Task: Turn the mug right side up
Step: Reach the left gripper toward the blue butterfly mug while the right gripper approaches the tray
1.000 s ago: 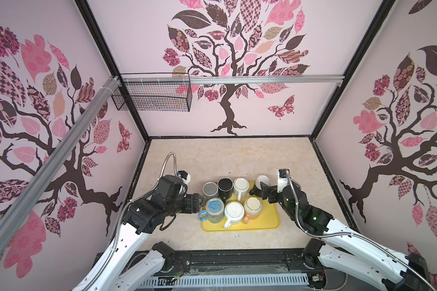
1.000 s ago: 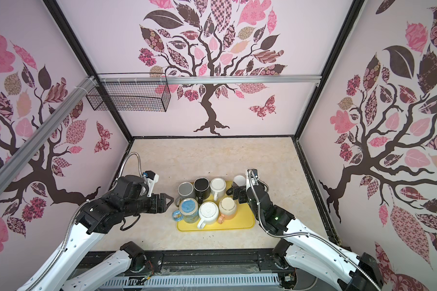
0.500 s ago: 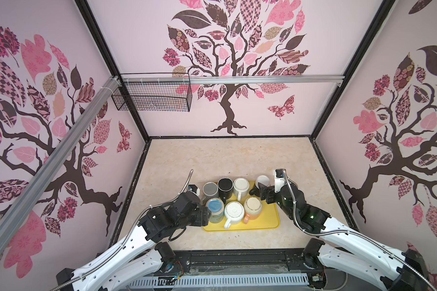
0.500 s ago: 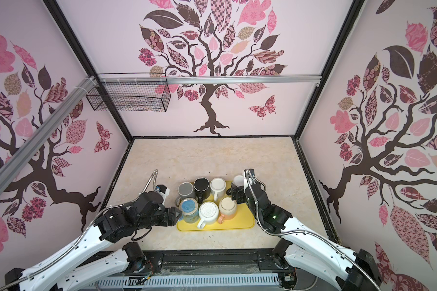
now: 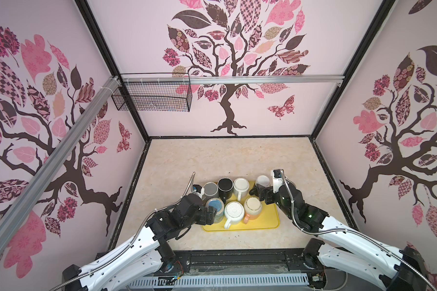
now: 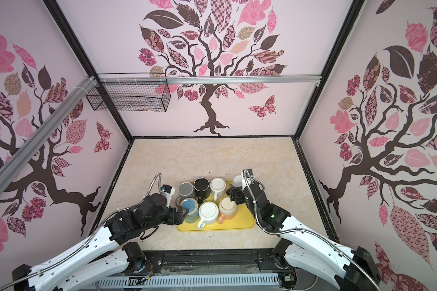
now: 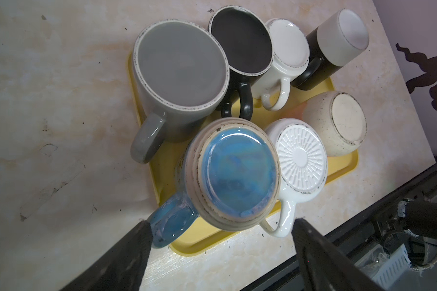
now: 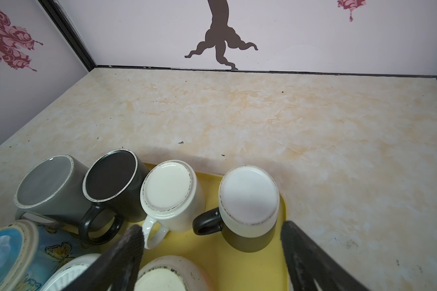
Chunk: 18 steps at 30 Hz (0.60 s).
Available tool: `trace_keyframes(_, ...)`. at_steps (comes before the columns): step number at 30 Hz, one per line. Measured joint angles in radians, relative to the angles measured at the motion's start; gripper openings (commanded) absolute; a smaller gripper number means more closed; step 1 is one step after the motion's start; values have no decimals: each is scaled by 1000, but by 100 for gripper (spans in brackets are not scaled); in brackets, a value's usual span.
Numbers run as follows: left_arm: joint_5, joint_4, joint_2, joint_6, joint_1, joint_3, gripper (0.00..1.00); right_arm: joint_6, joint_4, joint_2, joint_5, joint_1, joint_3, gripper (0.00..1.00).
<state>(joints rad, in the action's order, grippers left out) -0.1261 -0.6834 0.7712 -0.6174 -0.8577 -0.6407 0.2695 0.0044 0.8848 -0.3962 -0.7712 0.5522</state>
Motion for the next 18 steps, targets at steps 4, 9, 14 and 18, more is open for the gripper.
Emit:
trace_keyframes(4,-1,28,10,4,0,10,90,0,1,0,0,0,0,88)
trace_keyframes(9,1,58,34,4,0,19,90,0,1,0,0,0,0,88)
trace_keyframes(14,3,77,45,-2,0,34,89,0,1,0,0,0,0,88)
trace_keyframes(18,5,80,55,-8,0,42,88,0,1,-1,0,0,0,88)
